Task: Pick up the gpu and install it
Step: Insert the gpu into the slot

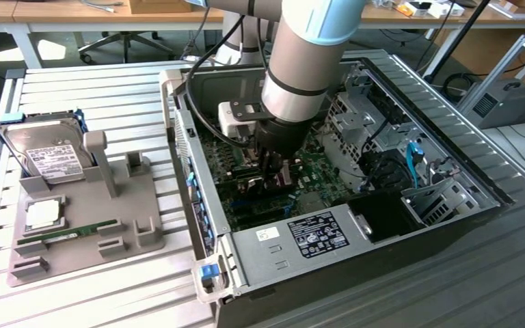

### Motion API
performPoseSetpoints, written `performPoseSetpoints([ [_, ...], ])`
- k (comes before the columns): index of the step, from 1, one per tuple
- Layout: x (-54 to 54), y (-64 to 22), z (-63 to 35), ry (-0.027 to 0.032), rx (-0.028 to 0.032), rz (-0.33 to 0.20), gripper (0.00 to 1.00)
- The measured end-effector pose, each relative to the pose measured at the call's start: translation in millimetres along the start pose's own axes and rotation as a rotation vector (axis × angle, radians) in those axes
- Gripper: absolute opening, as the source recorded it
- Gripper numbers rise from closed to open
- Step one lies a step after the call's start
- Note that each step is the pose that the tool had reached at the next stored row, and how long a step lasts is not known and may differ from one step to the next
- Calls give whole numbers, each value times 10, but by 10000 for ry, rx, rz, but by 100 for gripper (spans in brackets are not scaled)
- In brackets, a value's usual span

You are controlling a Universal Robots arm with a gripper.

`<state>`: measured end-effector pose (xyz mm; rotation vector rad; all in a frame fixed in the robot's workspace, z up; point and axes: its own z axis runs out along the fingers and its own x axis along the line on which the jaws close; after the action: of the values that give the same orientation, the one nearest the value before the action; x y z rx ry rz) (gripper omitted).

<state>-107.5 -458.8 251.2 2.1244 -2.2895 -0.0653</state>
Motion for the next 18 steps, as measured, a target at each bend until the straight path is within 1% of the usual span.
performPoseSetpoints([
  [7,0,3,1,-1,1,0,27],
  [15,1,5,1,-4,47,-2,27],
  [18,1,5,1,-5,55,-2,27],
])
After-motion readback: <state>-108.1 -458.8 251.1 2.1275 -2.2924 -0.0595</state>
